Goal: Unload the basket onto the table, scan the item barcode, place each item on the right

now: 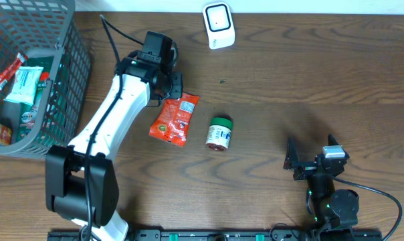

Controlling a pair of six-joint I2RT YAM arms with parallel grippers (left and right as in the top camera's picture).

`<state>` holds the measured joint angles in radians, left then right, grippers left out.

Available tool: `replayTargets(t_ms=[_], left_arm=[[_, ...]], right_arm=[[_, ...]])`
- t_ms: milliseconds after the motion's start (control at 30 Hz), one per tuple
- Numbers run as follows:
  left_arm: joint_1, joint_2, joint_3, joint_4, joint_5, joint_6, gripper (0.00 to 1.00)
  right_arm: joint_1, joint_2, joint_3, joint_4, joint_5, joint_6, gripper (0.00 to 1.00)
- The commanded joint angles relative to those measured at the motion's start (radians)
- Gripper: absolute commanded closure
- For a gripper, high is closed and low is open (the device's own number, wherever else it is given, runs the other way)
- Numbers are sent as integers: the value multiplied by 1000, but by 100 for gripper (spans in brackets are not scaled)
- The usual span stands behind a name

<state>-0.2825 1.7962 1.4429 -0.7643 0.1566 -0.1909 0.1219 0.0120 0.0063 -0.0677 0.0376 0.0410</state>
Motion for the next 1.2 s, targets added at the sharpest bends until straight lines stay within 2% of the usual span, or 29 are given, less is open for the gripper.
replayTargets(t_ms=[0,133,400,567,733,833,1000,1167], left_arm=[[2,46,-70,-13,-19,-15,75],[2,85,-144,17,-102,-59,75],[2,161,-216,11,-79,-99,75],[2,88,-183,-24,-79,-100,75],[2,-37,-175,19,-80,-109,75],[2,-53,-175,50,-85,-126,75],[2,-9,-194,71,-205,-129,75],[2,76,-214,103,-217,-129,75]], right_arm=[[-4,-5,-1,-4,2,-8,1],[-4,-5,-1,-4,2,-8,1],[-4,-5,-1,-4,2,-8,1],[-4,-5,-1,-4,2,-8,1],[-4,-5,-1,-4,2,-8,1],[-4,-5,-1,-4,2,-8,1],[-4,-5,-1,-4,2,-8,1],[-4,-5,-1,-4,2,-8,1]])
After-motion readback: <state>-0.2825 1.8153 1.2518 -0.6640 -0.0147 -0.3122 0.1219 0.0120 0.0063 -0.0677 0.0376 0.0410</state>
